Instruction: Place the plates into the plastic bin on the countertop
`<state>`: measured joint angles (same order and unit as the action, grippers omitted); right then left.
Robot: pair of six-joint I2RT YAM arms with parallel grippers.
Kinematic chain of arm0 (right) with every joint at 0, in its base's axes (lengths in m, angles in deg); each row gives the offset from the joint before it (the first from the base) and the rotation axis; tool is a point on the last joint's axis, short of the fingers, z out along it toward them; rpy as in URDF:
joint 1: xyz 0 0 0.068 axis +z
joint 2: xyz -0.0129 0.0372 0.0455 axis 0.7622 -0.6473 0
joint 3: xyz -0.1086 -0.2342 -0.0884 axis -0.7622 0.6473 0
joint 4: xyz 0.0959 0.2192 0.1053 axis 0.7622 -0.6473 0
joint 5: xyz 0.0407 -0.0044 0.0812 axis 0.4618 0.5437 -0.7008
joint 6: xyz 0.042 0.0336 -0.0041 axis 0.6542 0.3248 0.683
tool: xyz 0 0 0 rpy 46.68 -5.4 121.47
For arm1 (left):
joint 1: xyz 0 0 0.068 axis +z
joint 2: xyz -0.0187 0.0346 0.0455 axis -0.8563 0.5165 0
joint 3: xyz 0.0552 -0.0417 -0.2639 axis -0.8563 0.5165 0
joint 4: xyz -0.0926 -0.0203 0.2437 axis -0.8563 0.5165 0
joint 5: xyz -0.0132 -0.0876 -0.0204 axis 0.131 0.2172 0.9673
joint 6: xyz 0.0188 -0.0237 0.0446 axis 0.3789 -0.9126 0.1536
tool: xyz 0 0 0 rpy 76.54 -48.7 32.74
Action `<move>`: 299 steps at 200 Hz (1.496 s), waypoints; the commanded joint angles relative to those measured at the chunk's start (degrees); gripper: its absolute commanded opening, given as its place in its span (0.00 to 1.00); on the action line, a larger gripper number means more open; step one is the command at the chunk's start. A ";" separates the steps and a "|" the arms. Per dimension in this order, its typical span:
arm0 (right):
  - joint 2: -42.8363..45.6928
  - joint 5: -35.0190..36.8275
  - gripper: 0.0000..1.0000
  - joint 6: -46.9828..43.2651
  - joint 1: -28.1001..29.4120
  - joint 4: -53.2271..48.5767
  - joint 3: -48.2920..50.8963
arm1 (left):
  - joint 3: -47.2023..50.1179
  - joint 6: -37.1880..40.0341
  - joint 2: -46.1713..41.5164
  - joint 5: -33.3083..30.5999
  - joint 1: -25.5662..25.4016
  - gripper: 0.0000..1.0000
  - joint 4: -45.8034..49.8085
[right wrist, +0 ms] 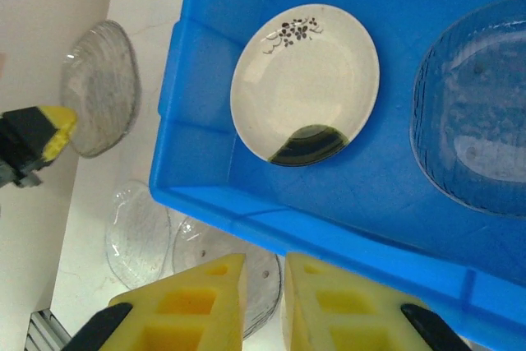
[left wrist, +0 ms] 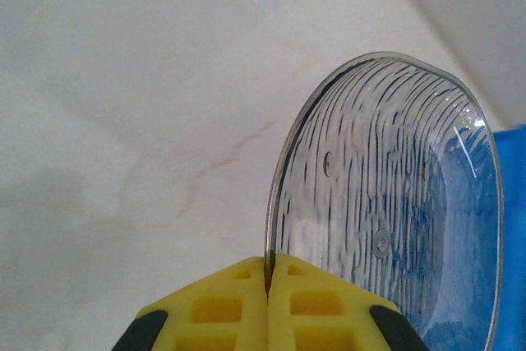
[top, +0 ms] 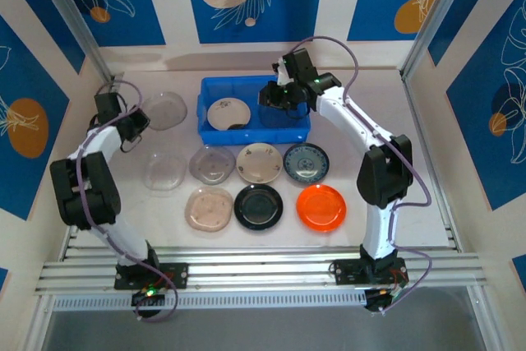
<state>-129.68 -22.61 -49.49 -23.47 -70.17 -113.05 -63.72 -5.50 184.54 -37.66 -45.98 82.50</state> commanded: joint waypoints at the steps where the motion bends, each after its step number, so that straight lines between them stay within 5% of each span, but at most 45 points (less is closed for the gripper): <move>1: 4.29 0.69 0.21 -1.20 -0.94 -1.08 1.45 | -4.73 2.90 -7.22 -4.80 -2.89 0.00 7.04; 31: 7.95 1.49 0.22 -2.86 -2.10 -1.29 2.57 | -12.20 5.79 -10.99 -5.81 -7.19 0.00 15.03; 57: 10.96 -0.43 0.35 -3.52 -3.81 -0.58 3.69 | -18.62 7.34 -10.82 -2.06 -12.39 0.00 20.61; 78: 12.95 -4.60 0.42 -2.78 -5.49 0.92 4.65 | -20.12 5.34 -9.99 4.93 -16.35 0.00 20.62; 129: 16.48 -13.68 0.49 -1.20 -7.21 6.28 7.95 | -18.88 0.83 -8.19 9.69 -25.39 0.00 16.46; 267: 8.58 -15.27 0.51 -0.72 -5.80 2.79 5.28 | -24.38 -0.94 -1.60 11.29 -32.15 0.00 13.92; 279: 7.82 -15.76 0.44 -0.56 -5.83 2.69 4.84 | -24.93 -0.86 -1.29 11.44 -32.60 0.00 14.00; 299: 7.22 -15.77 0.04 0.07 -6.04 2.95 4.45 | -25.65 -0.51 -0.13 11.41 -33.21 0.00 14.85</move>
<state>-122.21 -37.82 -49.88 -29.52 -65.73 -106.07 -86.86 -5.89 182.82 -27.67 -77.87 98.17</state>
